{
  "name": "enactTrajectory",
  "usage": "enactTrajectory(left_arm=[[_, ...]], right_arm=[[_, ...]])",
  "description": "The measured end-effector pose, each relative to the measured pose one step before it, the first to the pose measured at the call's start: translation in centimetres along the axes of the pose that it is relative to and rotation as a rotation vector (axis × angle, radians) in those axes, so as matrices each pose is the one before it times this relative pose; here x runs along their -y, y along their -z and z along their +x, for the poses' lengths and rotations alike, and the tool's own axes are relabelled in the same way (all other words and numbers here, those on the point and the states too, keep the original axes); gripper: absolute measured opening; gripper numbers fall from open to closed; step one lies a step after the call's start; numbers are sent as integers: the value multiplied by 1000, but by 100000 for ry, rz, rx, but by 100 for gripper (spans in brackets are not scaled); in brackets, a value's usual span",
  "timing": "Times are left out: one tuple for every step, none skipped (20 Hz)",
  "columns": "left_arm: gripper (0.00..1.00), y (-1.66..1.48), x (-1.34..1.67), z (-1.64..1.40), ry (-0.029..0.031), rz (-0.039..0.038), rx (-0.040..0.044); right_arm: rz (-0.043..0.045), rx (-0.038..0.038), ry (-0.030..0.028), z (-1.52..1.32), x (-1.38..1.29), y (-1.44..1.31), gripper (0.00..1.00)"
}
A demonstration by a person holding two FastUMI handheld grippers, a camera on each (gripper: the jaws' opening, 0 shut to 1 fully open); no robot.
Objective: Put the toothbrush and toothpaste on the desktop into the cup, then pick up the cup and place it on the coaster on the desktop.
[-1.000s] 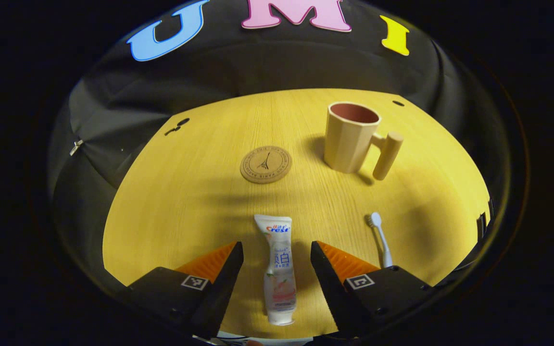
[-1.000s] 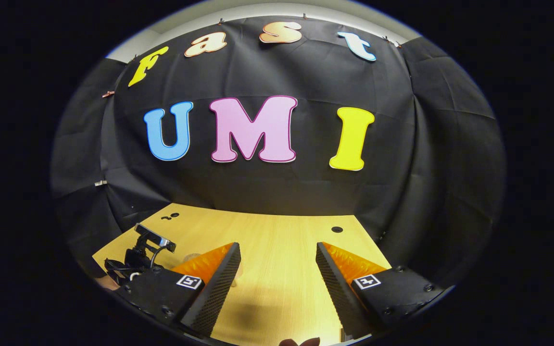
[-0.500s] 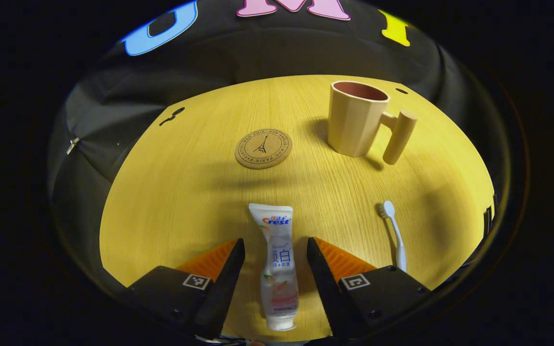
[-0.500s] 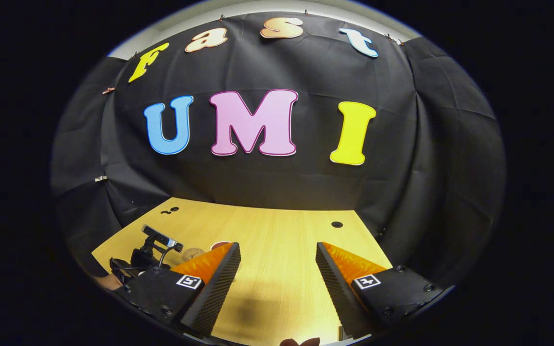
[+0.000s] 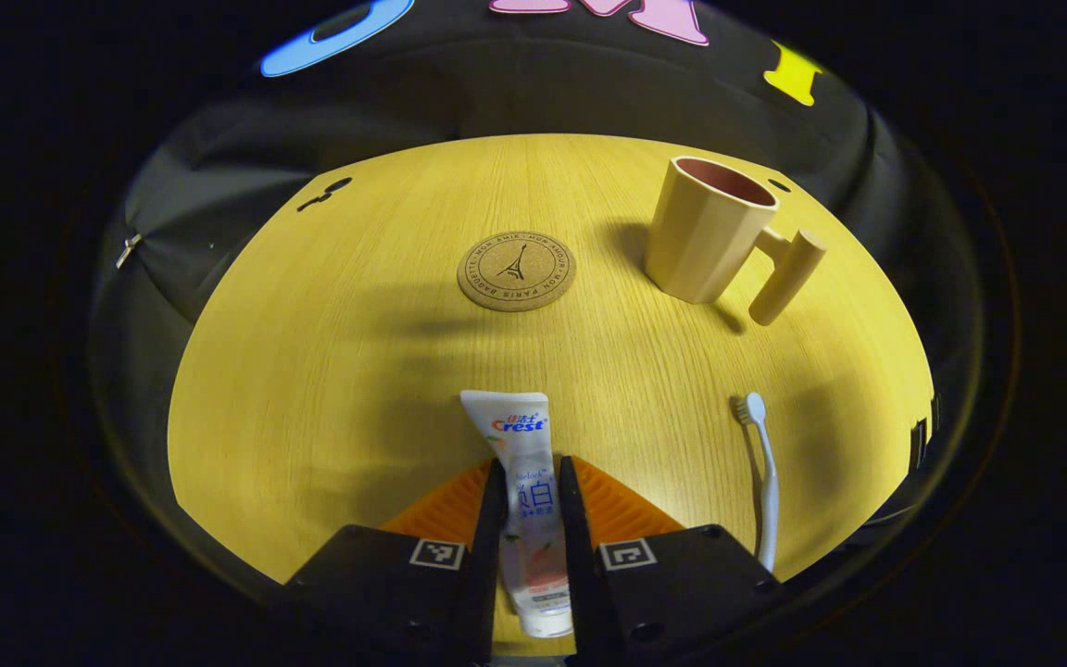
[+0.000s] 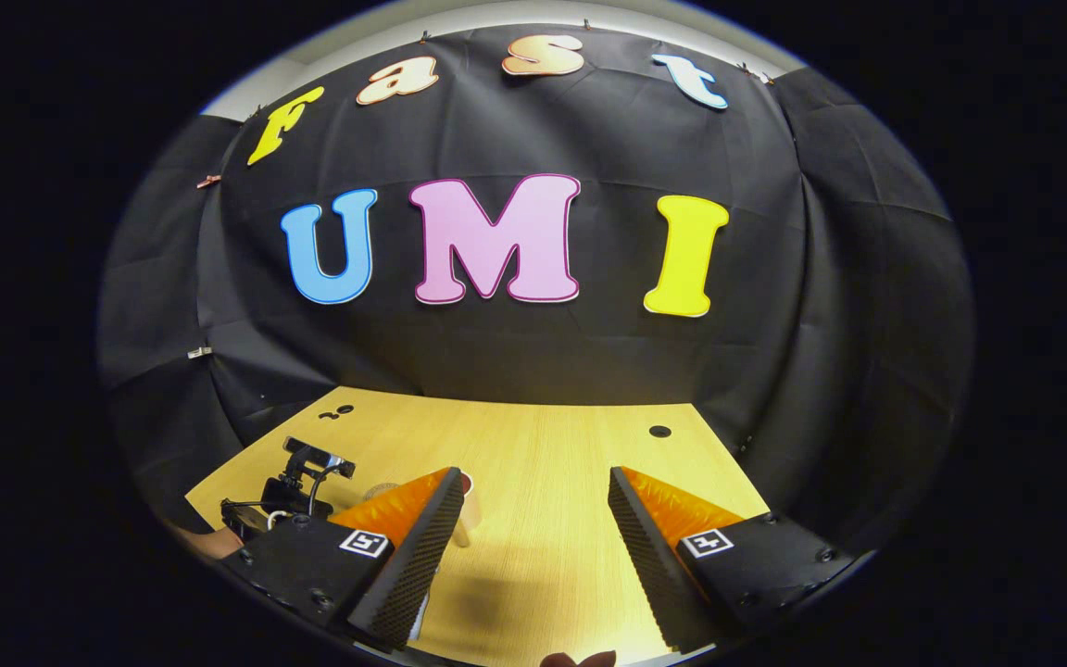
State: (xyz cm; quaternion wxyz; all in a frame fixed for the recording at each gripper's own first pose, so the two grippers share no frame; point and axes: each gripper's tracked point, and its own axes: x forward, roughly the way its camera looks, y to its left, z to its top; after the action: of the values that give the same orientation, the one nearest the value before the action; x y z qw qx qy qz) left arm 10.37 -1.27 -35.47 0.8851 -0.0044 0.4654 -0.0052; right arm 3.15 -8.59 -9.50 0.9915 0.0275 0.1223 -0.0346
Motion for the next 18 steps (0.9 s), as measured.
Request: enactTrajectory(left_arm=[[36, 27, 68, 80, 1857, 1491, -273], [35, -34, 37, -52, 1936, 1500, -101], [31, -144, -11, -96, 1900, 1154, -13], [31, 14, -104, -23, 1926, -44, 181], [29, -34, 123, -118, 2671, -979, 460], [28, 25, 255, -158, 3560, -2132, 238], [25, 242, 232, -255, 3617, -3246, -163], [25, 170, 219, -370, 3115, -3376, -204], [24, 193, 57, -370, 2356, -2583, 309], [23, 38, -57, -439, 1480, -1527, 839], [23, -70, 18, -544, 1413, -659, 1460], [22, -218, 28, -489, 1559, -583, 1842], [22, -381, 47, -692, 1348, -504, 1577], [22, -431, 104, -843, 1230, -777, 1459], [22, -393, -12, -754, 919, -810, 1490], [22, -560, 14, -812, 788, -718, 1767], [22, -413, 11, -761, 625, -606, 1902], [22, -532, 7, -903, 741, -409, 1868]], right_arm=[[318, -241, 304, -38, -84, 164, 97], [275, -379, 142, -26, -43, 203, 97], [170, -612, 57, -82, -105, 305, 97], [291, -1088, -250, 47, -246, 400, 98], [698, -2131, -1214, 14, -420, 647, 98], [842, -2173, -342, 59, -396, 750, 98], [1052, -2327, -837, 103, -407, 677, 98], [860, -2463, -533, 110, -364, 705, 98], [409, -2742, -245, 67, -359, 789, 98], [83, -2528, -45, 229, -255, 693, 98], [165, -2405, -304, 230, -316, 753, 98], [-41, -2537, -423, 263, -581, 627, 98], [-286, -2513, -227, 348, -374, 725, 98], [-429, -2788, -500, 340, -560, 816, 98], [-471, -3041, -461, 337, -569, 852, 98], [-536, -2880, -674, 363, -731, 642, 98], [-565, -2636, -629, 160, -799, 631, 98], [-612, -2286, -602, 373, -675, 656, 98]])
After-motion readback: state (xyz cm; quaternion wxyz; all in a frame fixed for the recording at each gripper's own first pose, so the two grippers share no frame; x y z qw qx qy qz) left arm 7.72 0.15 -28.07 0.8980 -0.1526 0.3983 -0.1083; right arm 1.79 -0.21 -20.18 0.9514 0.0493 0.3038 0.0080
